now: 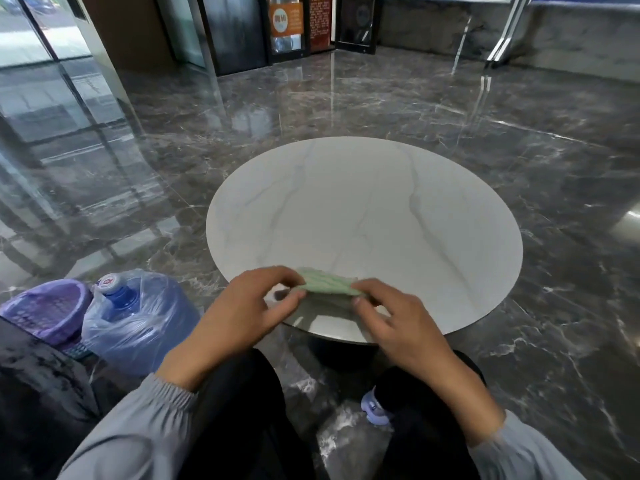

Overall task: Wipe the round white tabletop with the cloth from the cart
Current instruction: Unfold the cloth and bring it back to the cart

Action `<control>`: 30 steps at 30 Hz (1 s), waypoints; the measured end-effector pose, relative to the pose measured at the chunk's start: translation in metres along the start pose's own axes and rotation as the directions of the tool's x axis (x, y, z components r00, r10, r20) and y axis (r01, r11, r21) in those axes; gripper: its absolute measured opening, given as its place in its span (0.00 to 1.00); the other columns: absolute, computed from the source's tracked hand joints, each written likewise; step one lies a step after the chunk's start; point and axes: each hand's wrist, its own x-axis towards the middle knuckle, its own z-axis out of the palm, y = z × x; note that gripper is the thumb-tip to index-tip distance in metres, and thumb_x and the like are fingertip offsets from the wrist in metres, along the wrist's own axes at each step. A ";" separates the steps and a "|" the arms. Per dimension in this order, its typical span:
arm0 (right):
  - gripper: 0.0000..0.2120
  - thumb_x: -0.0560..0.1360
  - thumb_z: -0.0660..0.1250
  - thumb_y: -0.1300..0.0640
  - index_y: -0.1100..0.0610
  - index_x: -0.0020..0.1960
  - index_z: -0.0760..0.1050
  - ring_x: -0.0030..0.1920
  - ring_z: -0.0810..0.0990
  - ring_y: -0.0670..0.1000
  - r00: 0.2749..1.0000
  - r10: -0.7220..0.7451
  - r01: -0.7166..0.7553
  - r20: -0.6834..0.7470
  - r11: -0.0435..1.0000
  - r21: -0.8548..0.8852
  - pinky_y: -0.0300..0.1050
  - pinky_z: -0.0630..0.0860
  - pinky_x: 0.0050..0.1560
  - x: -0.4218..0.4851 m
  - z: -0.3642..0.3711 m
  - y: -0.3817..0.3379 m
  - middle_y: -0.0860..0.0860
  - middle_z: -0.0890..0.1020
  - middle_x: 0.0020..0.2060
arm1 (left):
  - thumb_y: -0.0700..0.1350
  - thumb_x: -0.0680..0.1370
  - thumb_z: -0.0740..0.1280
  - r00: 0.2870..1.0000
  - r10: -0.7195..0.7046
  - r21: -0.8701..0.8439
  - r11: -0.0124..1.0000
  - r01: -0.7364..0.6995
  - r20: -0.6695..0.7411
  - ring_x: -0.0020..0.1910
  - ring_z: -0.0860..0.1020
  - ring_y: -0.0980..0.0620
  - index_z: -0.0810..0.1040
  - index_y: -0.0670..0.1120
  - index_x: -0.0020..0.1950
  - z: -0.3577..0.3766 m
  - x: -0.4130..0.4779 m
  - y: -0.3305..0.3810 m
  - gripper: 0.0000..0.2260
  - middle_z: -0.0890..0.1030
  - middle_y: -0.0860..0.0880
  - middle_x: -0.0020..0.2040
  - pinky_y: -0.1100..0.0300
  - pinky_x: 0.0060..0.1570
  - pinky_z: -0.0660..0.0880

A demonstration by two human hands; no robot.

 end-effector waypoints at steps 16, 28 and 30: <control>0.05 0.84 0.65 0.52 0.47 0.55 0.80 0.39 0.81 0.41 0.791 0.475 -0.266 -0.385 0.834 0.483 0.38 0.76 0.38 -0.011 -0.157 0.001 0.42 0.84 0.39 | 0.39 0.81 0.71 0.919 -0.137 -0.746 0.545 0.381 0.370 0.49 0.85 0.51 0.85 0.44 0.56 0.090 0.123 0.126 0.06 0.88 0.47 0.50 0.61 0.40 0.79; 0.08 0.82 0.66 0.60 0.51 0.60 0.76 0.48 0.88 0.50 0.468 0.594 -0.314 -0.654 0.804 0.505 0.50 0.83 0.47 -0.118 -0.247 0.002 0.49 0.88 0.49 | 0.42 0.82 0.70 0.827 0.157 -0.784 0.453 0.425 0.540 0.53 0.86 0.45 0.84 0.44 0.60 0.168 0.151 0.262 0.08 0.88 0.45 0.53 0.51 0.49 0.84; 0.08 0.82 0.66 0.59 0.49 0.58 0.76 0.47 0.87 0.49 0.388 0.571 -0.344 -0.724 0.818 0.460 0.47 0.84 0.46 -0.136 -0.267 -0.004 0.47 0.87 0.48 | 0.43 0.82 0.70 0.800 0.224 -0.792 0.436 0.428 0.556 0.53 0.87 0.44 0.83 0.44 0.61 0.179 0.155 0.293 0.09 0.88 0.45 0.54 0.48 0.52 0.84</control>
